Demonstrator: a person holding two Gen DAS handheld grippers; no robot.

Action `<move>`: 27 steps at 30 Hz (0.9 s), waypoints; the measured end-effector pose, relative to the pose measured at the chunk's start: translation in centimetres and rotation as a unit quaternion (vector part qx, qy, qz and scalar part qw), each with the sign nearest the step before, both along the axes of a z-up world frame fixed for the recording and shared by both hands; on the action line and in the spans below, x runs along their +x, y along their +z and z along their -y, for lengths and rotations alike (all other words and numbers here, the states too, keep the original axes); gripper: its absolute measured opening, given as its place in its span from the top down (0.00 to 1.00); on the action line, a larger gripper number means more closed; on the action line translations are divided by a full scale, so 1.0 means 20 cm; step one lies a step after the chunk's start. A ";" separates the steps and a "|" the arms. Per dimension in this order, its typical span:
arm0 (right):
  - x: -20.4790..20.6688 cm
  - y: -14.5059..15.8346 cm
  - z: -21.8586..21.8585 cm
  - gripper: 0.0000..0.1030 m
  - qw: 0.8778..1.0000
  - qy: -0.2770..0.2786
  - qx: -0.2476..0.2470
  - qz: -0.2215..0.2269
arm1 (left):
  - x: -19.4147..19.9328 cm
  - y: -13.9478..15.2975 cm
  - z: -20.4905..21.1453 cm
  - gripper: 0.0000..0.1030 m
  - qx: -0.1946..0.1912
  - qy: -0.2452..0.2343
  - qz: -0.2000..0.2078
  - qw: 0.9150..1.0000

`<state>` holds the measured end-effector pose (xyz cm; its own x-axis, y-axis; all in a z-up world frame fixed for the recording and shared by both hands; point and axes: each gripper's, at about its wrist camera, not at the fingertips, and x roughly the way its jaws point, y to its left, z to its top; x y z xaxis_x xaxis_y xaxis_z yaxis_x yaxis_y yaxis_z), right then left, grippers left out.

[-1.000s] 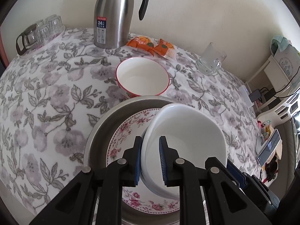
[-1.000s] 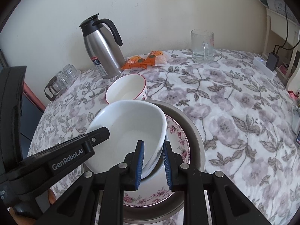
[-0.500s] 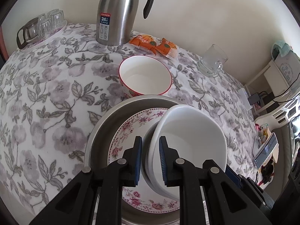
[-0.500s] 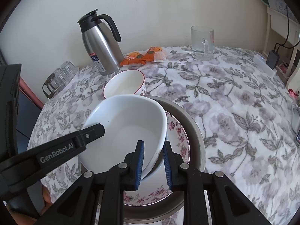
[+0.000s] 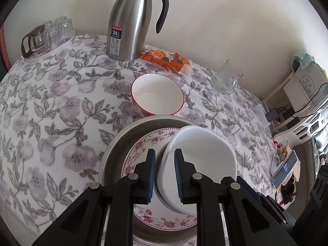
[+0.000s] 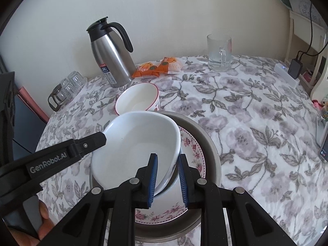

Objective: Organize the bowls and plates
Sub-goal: 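Lower the white square bowl into the large white bowl in the basin, then open both grippers to release the white square bowl and withdraw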

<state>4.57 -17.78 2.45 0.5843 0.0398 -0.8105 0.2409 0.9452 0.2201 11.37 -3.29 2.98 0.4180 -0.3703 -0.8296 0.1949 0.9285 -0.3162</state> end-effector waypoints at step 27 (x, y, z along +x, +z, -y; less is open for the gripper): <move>-0.02 0.03 0.11 0.27 0.999 -0.051 -0.011 0.016 | 0.01 0.03 -0.15 0.29 0.031 0.082 0.011 0.996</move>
